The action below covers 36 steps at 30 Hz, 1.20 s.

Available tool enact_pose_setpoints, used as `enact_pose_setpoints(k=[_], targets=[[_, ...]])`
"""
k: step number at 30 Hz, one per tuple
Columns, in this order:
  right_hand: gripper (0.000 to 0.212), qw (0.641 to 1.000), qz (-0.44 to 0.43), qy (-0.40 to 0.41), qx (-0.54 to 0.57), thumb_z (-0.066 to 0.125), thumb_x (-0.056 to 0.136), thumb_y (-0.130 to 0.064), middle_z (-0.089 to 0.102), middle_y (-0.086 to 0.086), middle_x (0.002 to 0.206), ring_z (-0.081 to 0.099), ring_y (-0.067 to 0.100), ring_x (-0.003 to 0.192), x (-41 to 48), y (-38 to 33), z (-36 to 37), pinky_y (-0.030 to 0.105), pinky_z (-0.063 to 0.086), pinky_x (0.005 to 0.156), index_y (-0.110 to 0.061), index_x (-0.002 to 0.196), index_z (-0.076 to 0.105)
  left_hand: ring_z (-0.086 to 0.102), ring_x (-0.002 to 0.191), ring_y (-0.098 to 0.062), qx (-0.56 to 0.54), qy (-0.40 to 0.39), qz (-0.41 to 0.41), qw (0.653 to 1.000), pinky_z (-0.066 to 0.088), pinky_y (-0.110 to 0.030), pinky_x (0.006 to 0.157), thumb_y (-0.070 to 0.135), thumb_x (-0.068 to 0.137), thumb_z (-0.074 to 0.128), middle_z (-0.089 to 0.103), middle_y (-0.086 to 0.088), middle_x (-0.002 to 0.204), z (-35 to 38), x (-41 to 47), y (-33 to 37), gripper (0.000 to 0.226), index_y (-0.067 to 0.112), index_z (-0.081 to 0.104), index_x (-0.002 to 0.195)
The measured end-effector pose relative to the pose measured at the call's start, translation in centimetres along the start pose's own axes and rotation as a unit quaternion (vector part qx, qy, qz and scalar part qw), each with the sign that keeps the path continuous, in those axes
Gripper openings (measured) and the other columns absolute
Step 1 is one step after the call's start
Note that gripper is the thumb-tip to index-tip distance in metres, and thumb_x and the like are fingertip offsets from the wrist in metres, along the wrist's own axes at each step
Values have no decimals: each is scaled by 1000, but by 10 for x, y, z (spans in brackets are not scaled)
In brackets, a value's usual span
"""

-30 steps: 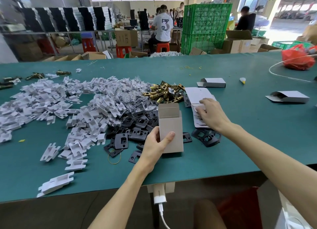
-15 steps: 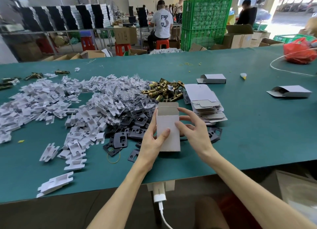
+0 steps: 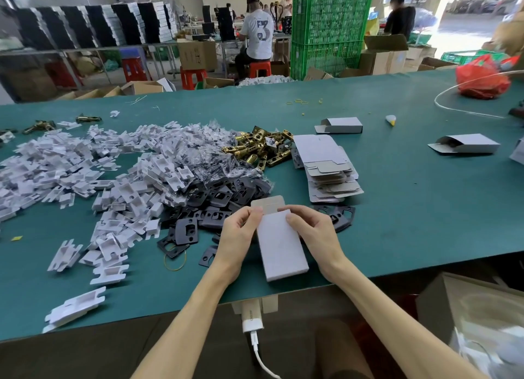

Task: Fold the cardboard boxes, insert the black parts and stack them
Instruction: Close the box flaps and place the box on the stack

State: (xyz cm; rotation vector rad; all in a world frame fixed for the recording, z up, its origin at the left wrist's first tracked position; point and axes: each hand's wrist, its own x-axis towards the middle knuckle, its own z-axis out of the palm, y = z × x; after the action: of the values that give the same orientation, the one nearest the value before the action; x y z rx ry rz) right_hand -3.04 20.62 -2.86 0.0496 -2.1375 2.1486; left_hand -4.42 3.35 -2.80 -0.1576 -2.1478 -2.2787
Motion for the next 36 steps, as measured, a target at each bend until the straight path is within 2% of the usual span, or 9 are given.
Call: enact_pose_setpoints(k=[4, 9, 14, 18, 21, 24, 26, 30, 36], targets=[[13, 1000, 1, -3, 2, 64, 99, -20, 75, -1, 101, 66, 16, 90, -1, 0, -1, 27, 52, 73, -18, 104, 76, 67, 96, -19, 13, -19, 39, 999, 53, -38, 82, 22, 106, 60, 75, -4, 111, -1, -1, 1, 16, 23, 75, 110], [14, 1000, -24, -2, 9, 68, 97, -21, 74, -3, 102, 68, 14, 94, -1, 0, 0, 25, 54, 76, -24, 111, 70, 70, 102, -23, -30, -17, 45, 998, 58, -38, 88, 19, 104, 62, 74, -10, 117, -2, -1, 1, 36, 34, 65, 137], [18, 999, -21, 11, 26, 73, 93, -17, 74, -2, 102, 69, 9, 96, 1, 2, 0, 22, 54, 79, -13, 109, 65, 69, 90, -15, -24, -33, 38, 998, 55, -29, 73, 30, 103, 62, 79, -4, 109, -3, -2, 0, 21, 17, 78, 108], [23, 1000, -15, -6, 17, 76, 91, -25, 76, -1, 105, 71, 13, 101, 0, -1, 2, 20, 54, 78, -16, 111, 69, 68, 84, -13, -24, -13, 43, 999, 56, -29, 68, 26, 105, 60, 79, -2, 106, -3, -1, -1, 20, 13, 76, 104], [41, 997, -13, -76, -16, 73, 91, -41, 73, -7, 117, 69, 12, 108, -1, -5, 2, 18, 52, 82, -28, 129, 65, 65, 83, -16, -41, 57, 39, 997, 53, -37, 72, 20, 106, 59, 77, -3, 97, -4, 2, -4, 17, 11, 73, 104], [65, 979, -6, -173, -105, 68, 89, -52, 62, -14, 127, 64, 3, 109, -5, -8, 3, 15, 50, 88, -55, 147, 40, 62, 88, -27, -111, 95, 15, 989, 49, -47, 82, 19, 106, 58, 74, -10, 98, -4, 2, -1, 16, 8, 70, 102], [71, 975, -2, -180, -128, 67, 86, -57, 61, -12, 127, 63, 5, 109, -6, -8, 3, 24, 52, 94, -61, 148, 33, 62, 94, -31, -109, 83, 11, 991, 50, -56, 88, 19, 106, 57, 76, -12, 109, -4, 2, 1, 18, 4, 68, 105], [68, 979, -6, -171, -109, 67, 89, -50, 69, -8, 123, 66, 19, 109, -6, -9, 1, 42, 53, 99, -53, 150, 37, 60, 97, -38, -95, 49, 3, 994, 46, -69, 94, 34, 105, 57, 71, -27, 118, -3, 1, 3, 42, -5, 67, 112], [54, 995, 2, -96, 6, 80, 87, -27, 75, 8, 106, 70, 15, 92, -6, -2, -2, 31, 58, 81, -32, 138, 62, 57, 83, -25, -69, 33, 17, 997, 44, -46, 81, 35, 94, 70, 67, -9, 87, -1, 1, 1, 28, 8, 64, 95]])
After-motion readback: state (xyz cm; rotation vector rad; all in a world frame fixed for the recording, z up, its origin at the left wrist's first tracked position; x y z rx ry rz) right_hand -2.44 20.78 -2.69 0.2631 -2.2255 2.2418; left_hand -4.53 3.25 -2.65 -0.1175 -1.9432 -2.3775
